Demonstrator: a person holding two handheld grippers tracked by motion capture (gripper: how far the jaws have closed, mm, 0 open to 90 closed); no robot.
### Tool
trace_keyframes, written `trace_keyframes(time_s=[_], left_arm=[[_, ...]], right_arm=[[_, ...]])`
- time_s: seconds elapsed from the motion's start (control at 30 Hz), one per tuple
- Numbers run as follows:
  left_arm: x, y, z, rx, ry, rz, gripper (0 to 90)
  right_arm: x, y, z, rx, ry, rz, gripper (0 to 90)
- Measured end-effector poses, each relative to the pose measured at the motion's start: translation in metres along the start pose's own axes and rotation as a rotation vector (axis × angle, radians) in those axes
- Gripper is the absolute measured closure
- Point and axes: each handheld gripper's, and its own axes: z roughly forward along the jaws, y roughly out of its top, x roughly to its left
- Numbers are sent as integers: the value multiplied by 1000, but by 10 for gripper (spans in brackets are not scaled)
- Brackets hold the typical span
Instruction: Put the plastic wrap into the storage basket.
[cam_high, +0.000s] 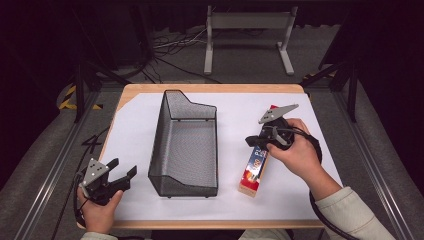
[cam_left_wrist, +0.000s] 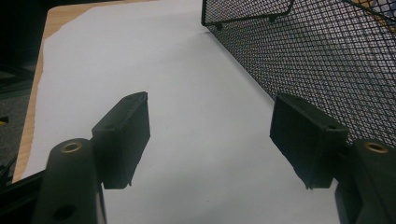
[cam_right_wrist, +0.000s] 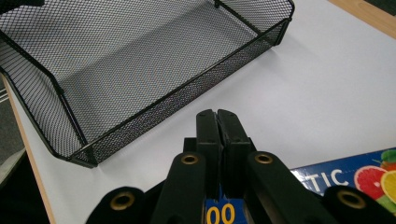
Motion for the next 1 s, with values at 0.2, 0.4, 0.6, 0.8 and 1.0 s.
trace_keyframes(time_s=[0.2,0.4,0.6,0.8,1.0], left_arm=[[-1,-1,1,7,11,-4,293],[-1,-1,2,8,15,-7,293],[-1,-1,1,11,16,-9,293],[-1,-1,2,11,16,-5,293],[0,-1,1,12,19,-8,293]], right_arm=[[3,-2,21,46,17,-4,891],[4,-6,38,103,24,-7,896],[5,-12,54,172,32,-2,894],[6,-16,70,247,35,-8,896],[7,-21,82,308,36,-8,895]])
